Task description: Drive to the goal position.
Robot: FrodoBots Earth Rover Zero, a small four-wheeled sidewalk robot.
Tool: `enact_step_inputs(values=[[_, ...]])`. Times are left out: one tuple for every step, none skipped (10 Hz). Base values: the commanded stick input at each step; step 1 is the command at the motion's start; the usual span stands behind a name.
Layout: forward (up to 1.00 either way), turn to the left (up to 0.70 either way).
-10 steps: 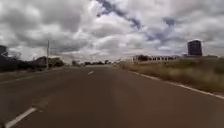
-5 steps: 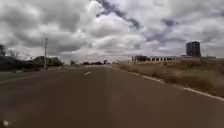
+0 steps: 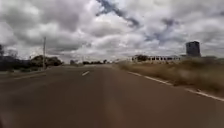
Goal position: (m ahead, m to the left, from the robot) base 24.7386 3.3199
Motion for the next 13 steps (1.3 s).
enact_step_inputs(values=[[0.85,-0.15],[0.85,-0.04],[0.85,0.00],[0.85,0.00],[0.85,0.00],[0.85,0.00],[0.85,0.00],[0.85,0.00],[0.85,0.00],[0.85,0.00],[0.85,0.00],[0.85,0.00],[0.85,0.00]])
